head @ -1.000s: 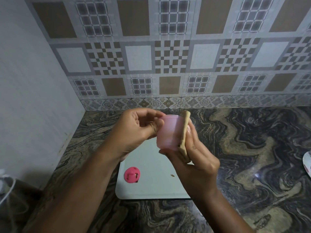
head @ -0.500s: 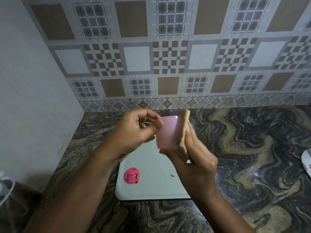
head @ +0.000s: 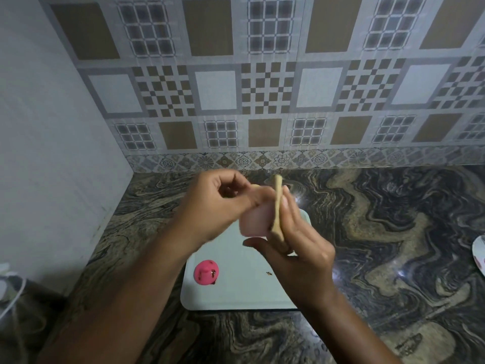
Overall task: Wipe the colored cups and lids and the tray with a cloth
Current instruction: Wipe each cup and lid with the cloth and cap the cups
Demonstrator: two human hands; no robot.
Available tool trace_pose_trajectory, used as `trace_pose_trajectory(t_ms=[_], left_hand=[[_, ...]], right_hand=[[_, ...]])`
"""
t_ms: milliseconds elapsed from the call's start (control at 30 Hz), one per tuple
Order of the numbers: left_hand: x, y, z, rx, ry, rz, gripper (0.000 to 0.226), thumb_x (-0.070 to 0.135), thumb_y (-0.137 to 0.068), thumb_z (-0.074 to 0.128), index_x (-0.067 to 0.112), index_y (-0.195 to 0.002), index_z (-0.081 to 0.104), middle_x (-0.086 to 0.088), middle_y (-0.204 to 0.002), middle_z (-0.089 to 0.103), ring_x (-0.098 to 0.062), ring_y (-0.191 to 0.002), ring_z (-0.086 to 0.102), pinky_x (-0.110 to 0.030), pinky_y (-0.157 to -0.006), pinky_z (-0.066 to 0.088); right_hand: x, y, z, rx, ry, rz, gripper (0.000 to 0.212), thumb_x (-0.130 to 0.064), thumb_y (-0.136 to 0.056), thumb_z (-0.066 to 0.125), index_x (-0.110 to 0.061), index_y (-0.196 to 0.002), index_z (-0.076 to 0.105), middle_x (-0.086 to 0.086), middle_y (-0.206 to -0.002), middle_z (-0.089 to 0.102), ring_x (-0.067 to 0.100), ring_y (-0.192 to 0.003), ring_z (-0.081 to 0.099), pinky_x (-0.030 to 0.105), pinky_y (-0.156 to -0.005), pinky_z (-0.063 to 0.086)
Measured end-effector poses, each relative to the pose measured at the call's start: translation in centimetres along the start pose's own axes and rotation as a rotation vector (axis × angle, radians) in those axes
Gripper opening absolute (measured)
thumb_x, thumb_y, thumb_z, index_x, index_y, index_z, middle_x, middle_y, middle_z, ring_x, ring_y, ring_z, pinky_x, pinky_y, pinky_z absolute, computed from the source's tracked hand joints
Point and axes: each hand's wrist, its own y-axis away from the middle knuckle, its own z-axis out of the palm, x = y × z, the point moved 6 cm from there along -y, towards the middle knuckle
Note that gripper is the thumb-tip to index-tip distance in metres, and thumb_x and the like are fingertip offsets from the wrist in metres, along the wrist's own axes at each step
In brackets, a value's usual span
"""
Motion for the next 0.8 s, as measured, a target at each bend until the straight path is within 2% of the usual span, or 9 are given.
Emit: trace_pose_trajectory(t_ms=[100,167,233,300,433,533,600,667,800], left_hand=[[0.0,0.5,0.6,0.021,-0.061,0.040,0.040,0.060,-0.063,0.080,0.023,-0.076,0.075,0.007,-0.073,0.071,-0.006,-0.069,0.064,-0.026,-0.063,0.050],[0.0,0.4,0.7,-0.012,-0.001,0.003,0.040,0.054,-0.078,0.073,0.025,-0.105,0.075,0.010,-0.097,0.077,-0.005,-0.092,0.071,-0.028,-0.081,0.056],[-0.4,0.3,0.2,-0.047,0.189,-0.112,0.047,0.045,-0.086,0.061,0.014,-0.122,0.067,0.003,-0.111,0.075,-0.013,-0.105,0.071,-0.035,-0.085,0.059],[-0.8,0.1,-0.3,-0.084,0.271,-0.158,0.041,0.035,-0.089,0.056,0.009,-0.119,0.069,-0.005,-0.114,0.074,-0.024,-0.108,0.070,-0.040,-0.084,0.060],[-1.0,0.0,-0.6,-0.083,0.275,-0.155,0.024,0.019,-0.079,0.067,0.010,-0.101,0.072,-0.006,-0.095,0.076,-0.021,-0.091,0.073,-0.034,-0.072,0.061],[-1.0,-0.1,-0.8,-0.024,0.174,-0.103,0.010,0.016,-0.078,0.073,0.015,-0.088,0.070,0.001,-0.080,0.073,-0.014,-0.078,0.071,-0.030,-0.068,0.061],[-0.9,-0.2,-0.7,0.010,0.002,-0.038,0.008,0.018,-0.082,0.077,0.024,-0.086,0.072,0.005,-0.083,0.074,-0.016,-0.082,0.072,-0.038,-0.074,0.062],[-0.3,-0.1,-0.5,0.020,-0.074,0.013,0.008,0.029,-0.082,0.078,0.029,-0.088,0.074,0.008,-0.087,0.075,-0.014,-0.088,0.072,-0.042,-0.079,0.061],[0.1,-0.2,-0.9,-0.027,0.038,-0.041,0.019,0.030,-0.081,0.069,0.021,-0.096,0.076,0.003,-0.093,0.077,-0.015,-0.091,0.073,-0.039,-0.081,0.061]], right_hand=[[-0.6,0.4,0.5,0.025,0.010,-0.016,0.052,-0.017,-0.081,0.086,0.006,-0.123,0.067,0.026,-0.132,0.063,0.021,-0.124,0.066,0.024,-0.097,0.055],[0.1,0.4,0.4,0.055,-0.027,0.013,0.055,-0.021,-0.085,0.083,0.008,-0.127,0.062,0.028,-0.135,0.060,0.024,-0.129,0.062,0.023,-0.103,0.052],[1.0,0.1,-0.1,0.080,-0.121,0.105,0.059,-0.033,-0.090,0.077,0.010,-0.127,0.063,0.025,-0.136,0.062,0.033,-0.118,0.069,0.036,-0.097,0.058],[1.8,-0.1,-0.3,0.083,-0.226,0.192,0.064,-0.041,-0.093,0.072,0.012,-0.127,0.063,0.021,-0.136,0.064,0.034,-0.108,0.072,0.050,-0.083,0.061],[2.2,-0.7,-0.2,0.039,-0.328,0.230,0.065,-0.043,-0.093,0.072,0.010,-0.130,0.062,0.021,-0.134,0.065,0.022,-0.099,0.065,0.047,-0.074,0.059],[1.0,-0.7,0.0,0.009,-0.121,0.104,0.059,-0.032,-0.089,0.078,0.007,-0.131,0.062,0.025,-0.140,0.060,0.022,-0.115,0.068,0.036,-0.092,0.060],[0.4,-0.5,0.1,0.020,0.022,-0.001,0.057,-0.019,-0.082,0.085,0.007,-0.127,0.063,0.027,-0.140,0.056,0.021,-0.129,0.061,0.021,-0.103,0.050],[0.3,-0.5,0.1,0.034,0.019,-0.006,0.058,-0.018,-0.082,0.086,0.007,-0.128,0.062,0.027,-0.140,0.056,0.020,-0.132,0.058,0.019,-0.105,0.048],[0.5,-0.6,-0.4,0.061,-0.084,0.061,0.059,-0.038,-0.095,0.069,0.004,-0.134,0.057,0.022,-0.138,0.061,0.036,-0.111,0.071,0.043,-0.087,0.062]])
